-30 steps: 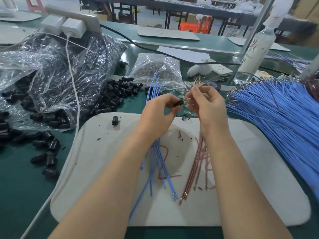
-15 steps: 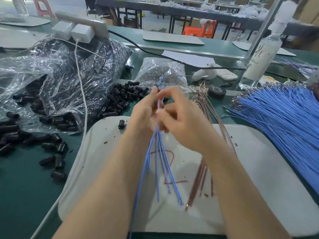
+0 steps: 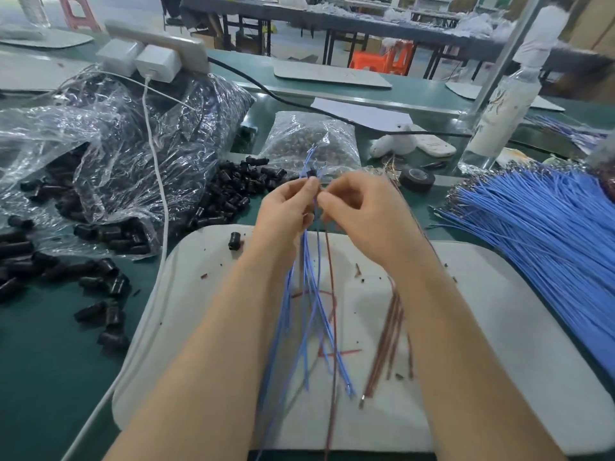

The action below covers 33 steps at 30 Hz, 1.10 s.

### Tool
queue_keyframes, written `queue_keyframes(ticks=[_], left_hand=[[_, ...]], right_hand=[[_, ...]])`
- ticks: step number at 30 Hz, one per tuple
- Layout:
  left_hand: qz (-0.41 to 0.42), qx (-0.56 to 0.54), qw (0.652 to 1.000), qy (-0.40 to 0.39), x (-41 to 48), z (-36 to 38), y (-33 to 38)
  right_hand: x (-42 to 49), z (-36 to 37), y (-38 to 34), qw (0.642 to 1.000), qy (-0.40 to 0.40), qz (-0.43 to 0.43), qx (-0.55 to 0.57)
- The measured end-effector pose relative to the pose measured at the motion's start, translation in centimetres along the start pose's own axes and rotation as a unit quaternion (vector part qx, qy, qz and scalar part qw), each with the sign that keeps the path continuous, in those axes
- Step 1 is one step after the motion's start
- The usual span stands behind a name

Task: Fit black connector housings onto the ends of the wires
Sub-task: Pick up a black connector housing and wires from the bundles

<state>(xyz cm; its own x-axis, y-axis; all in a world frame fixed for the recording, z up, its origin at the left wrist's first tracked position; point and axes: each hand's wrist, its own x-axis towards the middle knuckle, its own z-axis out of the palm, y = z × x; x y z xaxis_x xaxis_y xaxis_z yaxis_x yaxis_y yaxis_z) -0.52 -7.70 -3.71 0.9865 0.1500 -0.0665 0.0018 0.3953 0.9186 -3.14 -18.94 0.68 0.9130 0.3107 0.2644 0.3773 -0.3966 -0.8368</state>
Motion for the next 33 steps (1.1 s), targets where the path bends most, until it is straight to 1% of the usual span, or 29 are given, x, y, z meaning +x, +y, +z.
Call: queue_keyframes(ticks=[1,2,3,5,8,12,18,21,33], left_hand=[[0.009,0.017,1.000,0.002,-0.1,0.2,0.0],[0.018,0.032,0.999,0.001,-0.1,0.3,-0.1],[0.025,0.037,0.999,-0.004,-0.1,0.4,-0.2],[0.040,0.039,0.998,-0.013,-0.1,0.5,-0.4],[0.058,0.067,0.996,-0.010,-0.1,0.5,-0.6],[0.063,0.083,0.994,-0.013,-0.3,0.5,-0.6],[0.068,0.077,0.995,-0.010,-0.5,0.6,-0.6],[0.069,0.071,0.995,-0.010,-0.5,0.6,-0.6],[0.050,0.029,0.998,-0.009,-0.6,0.5,-0.4]], right_hand=[[0.4,0.1,1.2,0.997,0.056,0.037,-0.035],[0.5,0.4,2.2,0.994,0.072,0.075,-0.044],[0.6,0.7,2.8,0.991,0.071,0.100,-0.048],[0.5,1.3,3.8,0.989,0.082,0.119,-0.040],[0.6,1.4,4.3,0.987,0.115,0.111,-0.009],[0.4,1.4,4.6,0.988,0.117,0.106,-0.003],[0.6,1.7,4.8,0.988,0.113,0.106,0.021],[0.7,1.7,4.9,0.987,0.109,0.106,0.041],[0.7,1.7,5.1,0.988,0.078,0.119,0.059]])
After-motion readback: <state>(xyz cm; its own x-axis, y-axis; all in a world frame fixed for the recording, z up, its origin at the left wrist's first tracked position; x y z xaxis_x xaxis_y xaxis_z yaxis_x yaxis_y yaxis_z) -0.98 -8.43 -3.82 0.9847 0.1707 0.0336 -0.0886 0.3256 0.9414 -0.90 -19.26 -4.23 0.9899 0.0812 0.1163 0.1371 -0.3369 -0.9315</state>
